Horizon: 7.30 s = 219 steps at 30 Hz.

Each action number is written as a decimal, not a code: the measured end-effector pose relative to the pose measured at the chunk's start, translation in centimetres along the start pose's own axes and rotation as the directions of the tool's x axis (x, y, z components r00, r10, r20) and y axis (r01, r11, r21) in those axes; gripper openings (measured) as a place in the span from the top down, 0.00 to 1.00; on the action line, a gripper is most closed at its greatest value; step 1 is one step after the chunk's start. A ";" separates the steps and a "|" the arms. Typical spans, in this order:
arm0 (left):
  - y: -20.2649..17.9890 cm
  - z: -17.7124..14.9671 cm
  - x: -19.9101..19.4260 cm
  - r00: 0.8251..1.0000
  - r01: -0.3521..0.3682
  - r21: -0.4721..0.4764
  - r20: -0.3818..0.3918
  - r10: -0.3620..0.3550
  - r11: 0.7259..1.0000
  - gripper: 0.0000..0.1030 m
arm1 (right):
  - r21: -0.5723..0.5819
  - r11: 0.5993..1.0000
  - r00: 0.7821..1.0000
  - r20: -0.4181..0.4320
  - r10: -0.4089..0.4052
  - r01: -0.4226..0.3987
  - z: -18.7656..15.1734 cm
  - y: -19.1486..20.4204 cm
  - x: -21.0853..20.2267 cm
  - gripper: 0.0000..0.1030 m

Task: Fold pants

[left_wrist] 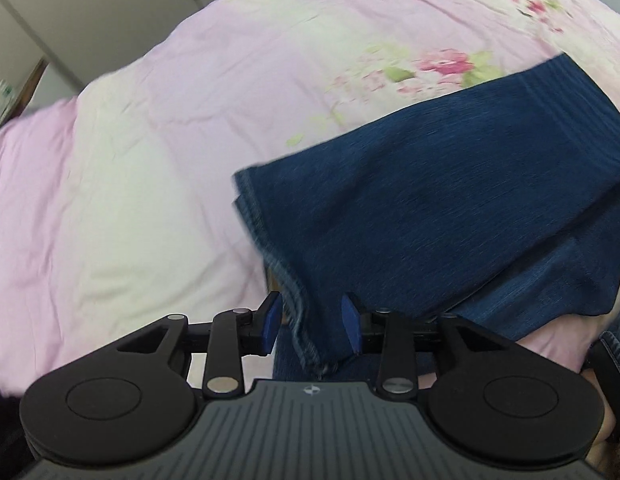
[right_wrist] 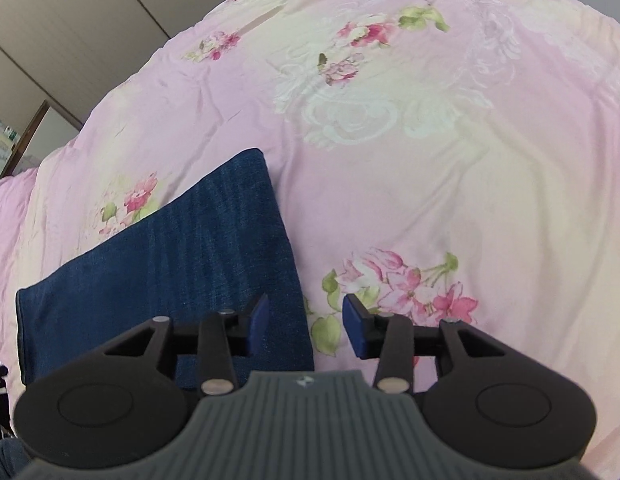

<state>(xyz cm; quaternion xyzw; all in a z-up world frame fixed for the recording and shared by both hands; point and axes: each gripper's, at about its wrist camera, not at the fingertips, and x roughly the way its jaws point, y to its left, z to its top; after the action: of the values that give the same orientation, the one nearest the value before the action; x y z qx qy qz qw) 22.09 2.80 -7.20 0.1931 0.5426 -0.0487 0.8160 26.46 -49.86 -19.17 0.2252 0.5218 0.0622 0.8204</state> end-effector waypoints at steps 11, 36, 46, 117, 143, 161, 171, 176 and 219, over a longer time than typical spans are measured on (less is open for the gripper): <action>-9.7 8.6 7.2 0.967 0.227 0.219 0.068 -0.247 0.949 0.65 | -0.095 0.994 0.998 -0.042 0.045 -0.049 0.9 1.0 5.1 0.63; -16.1 11.1 7.1 0.876 0.460 0.427 -0.074 -0.477 0.778 0.87 | -0.033 0.984 0.983 -0.074 0.170 -0.173 0.6 -0.2 7.7 0.63; -19.0 8.3 8.8 0.899 0.431 0.482 -0.153 -0.411 0.763 0.93 | 0.008 0.982 0.978 -0.091 0.190 -0.190 -0.5 -0.9 7.5 0.63; 7.1 -11.3 5.1 0.881 0.472 -0.367 0.212 -0.422 0.801 0.40 | -0.150 0.916 0.926 -0.128 0.355 -0.372 -9.9 38.9 7.1 0.96; 7.1 -11.3 7.3 0.951 0.301 -0.447 0.072 -0.302 0.842 0.85 | -0.371 0.913 0.986 -0.072 0.153 -0.169 -18.2 26.4 6.5 1.00; 7.5 -7.2 0.0 0.970 0.198 -0.283 0.194 -0.146 0.938 0.69 | -0.355 0.913 0.978 -0.026 0.206 -0.201 -15.2 26.5 4.2 0.96; 8.2 -1.4 4.9 0.956 0.203 -0.323 0.271 -0.116 0.924 0.87 | -0.390 0.914 0.979 0.110 0.169 -0.113 -6.6 29.1 8.7 0.96; 8.9 -1.6 9.4 0.967 0.210 -0.357 0.212 -0.140 0.910 0.88 | -0.404 0.911 0.984 0.111 0.138 -0.082 -3.9 30.2 12.5 0.96; 14.3 -9.7 18.3 0.705 0.654 -0.635 0.315 -0.635 0.411 0.25 | 0.242 0.871 0.870 -0.154 0.469 -0.427 -8.2 22.2 19.9 0.45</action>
<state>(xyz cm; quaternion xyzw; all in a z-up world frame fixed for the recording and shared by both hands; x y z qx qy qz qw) 25.25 21.95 -23.26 -0.3598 0.5385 -0.1480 0.7475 31.05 -20.83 -28.90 0.4141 0.5412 0.2221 0.6973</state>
